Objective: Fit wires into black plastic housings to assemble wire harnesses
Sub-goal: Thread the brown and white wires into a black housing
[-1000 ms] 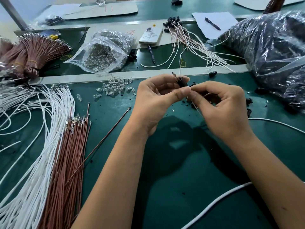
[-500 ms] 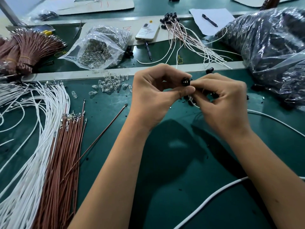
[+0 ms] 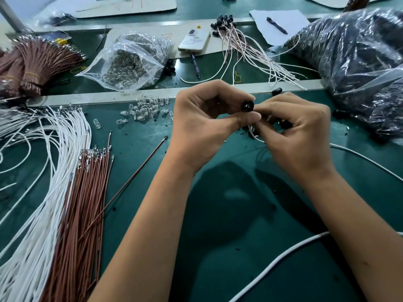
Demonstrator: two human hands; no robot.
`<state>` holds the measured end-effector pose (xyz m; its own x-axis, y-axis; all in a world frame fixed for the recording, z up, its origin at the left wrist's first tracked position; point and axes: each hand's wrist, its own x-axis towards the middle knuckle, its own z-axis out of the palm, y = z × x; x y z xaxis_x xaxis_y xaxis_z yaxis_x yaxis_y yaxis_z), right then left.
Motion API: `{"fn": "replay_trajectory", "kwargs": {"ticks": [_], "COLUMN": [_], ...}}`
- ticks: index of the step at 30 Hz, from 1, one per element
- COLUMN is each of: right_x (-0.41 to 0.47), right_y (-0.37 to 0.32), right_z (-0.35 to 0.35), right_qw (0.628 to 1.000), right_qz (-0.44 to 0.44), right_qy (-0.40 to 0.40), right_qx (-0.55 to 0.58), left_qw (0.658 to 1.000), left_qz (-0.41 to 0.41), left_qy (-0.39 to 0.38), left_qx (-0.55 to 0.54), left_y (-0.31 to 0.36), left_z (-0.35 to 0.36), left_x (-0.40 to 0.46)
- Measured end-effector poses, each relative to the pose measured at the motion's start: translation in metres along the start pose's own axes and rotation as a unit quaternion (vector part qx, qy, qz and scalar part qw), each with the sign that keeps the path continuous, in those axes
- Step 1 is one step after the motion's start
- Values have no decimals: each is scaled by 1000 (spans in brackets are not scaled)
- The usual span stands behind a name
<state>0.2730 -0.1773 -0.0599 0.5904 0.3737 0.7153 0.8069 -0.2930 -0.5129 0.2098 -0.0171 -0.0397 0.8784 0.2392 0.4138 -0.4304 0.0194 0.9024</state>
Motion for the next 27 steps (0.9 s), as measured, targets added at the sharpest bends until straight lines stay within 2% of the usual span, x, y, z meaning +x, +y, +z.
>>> {"fn": "replay_trajectory", "kwargs": {"ticks": [27], "right_x": [1], "right_y": [4], "right_z": [-1], "right_qw": [1000], "right_qz": [10], "right_qy": [-11], "right_qx": [22], "left_qw": [999], "left_qz": [18], "left_qy": [-32], "left_qx": [1], "left_y": [5], "left_z": [1], "left_x": [0]}}
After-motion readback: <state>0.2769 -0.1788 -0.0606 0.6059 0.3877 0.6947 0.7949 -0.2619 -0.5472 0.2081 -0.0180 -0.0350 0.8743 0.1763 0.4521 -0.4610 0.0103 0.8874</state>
